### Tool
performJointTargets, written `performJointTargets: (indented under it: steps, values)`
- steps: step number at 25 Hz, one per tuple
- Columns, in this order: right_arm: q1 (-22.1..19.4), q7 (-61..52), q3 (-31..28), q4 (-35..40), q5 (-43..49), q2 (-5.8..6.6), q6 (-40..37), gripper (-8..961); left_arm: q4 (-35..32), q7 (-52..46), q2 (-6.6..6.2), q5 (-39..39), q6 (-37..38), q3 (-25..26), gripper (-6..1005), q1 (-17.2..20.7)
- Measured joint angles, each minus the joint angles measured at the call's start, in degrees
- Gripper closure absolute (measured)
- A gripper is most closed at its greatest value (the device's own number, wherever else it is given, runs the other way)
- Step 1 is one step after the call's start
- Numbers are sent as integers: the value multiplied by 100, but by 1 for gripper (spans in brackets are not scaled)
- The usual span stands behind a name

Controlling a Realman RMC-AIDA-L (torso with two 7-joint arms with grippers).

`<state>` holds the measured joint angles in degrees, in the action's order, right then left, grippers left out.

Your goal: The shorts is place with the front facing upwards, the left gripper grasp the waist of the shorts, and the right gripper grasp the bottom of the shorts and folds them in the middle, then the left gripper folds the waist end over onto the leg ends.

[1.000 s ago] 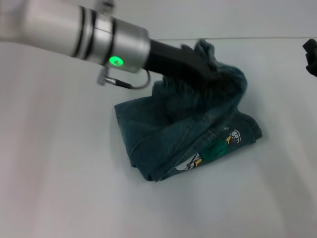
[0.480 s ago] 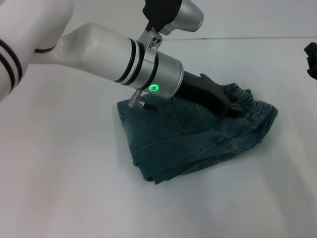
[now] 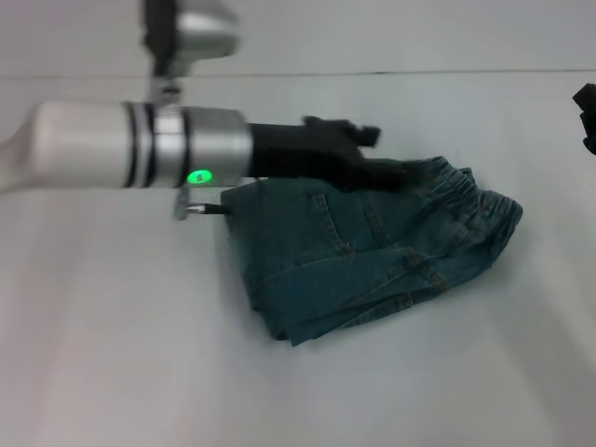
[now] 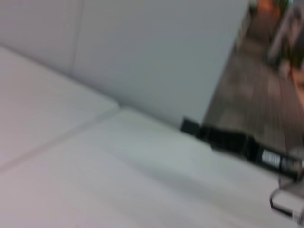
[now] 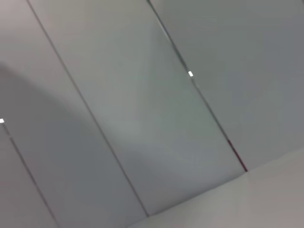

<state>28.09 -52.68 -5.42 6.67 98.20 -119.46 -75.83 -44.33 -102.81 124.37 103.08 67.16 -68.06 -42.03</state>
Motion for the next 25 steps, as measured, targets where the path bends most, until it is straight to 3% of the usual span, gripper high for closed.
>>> performJointTargets:
  steps: [1,2,5,8,14,22,25]
  values:
    - [-21,-114,103,81,0,1,-93,901,0,0,0,0,0,0,345,0]
    - [-46,-221,210,166,0,1,-207,900,-11,421,-4,-359,384,400,303,394]
    - [-98,-575,577,442,3,2,-464,898,136,881,-23,-711,987,982,98,787]
    - [-107,-1227,1312,988,87,13,-680,896,315,1178,-27,-792,1532,1590,98,1152]
    - [-144,-1922,2529,2107,791,140,-1557,632,492,1533,-64,-250,2241,2375,98,1797]
    - [-188,-1967,3003,2750,2335,525,-2799,354,128,1619,-79,1177,3411,3217,98,2191]
    - [-188,-2027,3015,2808,2872,587,-2972,274,76,1641,-84,1545,3464,3376,98,2250]
